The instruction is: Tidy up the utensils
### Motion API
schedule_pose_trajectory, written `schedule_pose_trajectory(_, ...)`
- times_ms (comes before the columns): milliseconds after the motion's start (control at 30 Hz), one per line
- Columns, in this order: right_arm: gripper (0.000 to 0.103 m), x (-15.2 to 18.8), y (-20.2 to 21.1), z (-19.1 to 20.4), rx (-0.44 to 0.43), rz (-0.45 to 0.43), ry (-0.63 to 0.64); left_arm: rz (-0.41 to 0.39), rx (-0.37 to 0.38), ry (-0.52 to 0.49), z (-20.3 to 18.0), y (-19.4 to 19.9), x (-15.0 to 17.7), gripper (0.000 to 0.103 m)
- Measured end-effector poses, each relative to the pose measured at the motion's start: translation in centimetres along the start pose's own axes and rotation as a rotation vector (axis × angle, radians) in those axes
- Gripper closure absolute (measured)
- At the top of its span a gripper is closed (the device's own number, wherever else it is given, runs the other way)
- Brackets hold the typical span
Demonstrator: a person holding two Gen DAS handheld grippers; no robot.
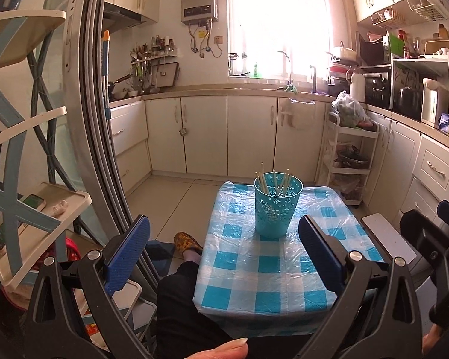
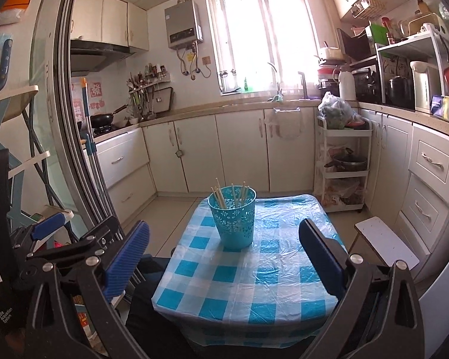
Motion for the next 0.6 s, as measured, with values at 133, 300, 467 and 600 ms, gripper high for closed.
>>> schedule_pose_trajectory(133,0.007,-0.1,0.5,-0.1,0.006,-0.013,0.006,-0.006,0.001,0.003,-0.2,0.3,0.0,0.008)
schedule_pose_trajectory(300,0.007,-0.1,0.9,-0.1,0.006,-0.022,0.009,-0.017,0.001,0.009,-0.2,0.8,0.0,0.008)
schedule_pose_trajectory(467,0.007,-0.1,0.8,0.3,0.001,-0.015,0.022,-0.02,0.002,0.019,0.1,1.0,-0.1,0.008)
schedule_pose_trajectory(600,0.007,-0.2,0.9,0.5,0.0,-0.016,0.025,-0.019,0.002,0.019,0.2,1.1,-0.1,0.008)
Point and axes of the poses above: each gripper's, at about its wrist camera, not at the fingertips, and y roughly against the way its jaws point, z to its left, x to its underside, the point moved 2 cm from there along -y, roughly the way its jaws point, and after that the axes turned 6 degrees about y, right-handed, at the moved point
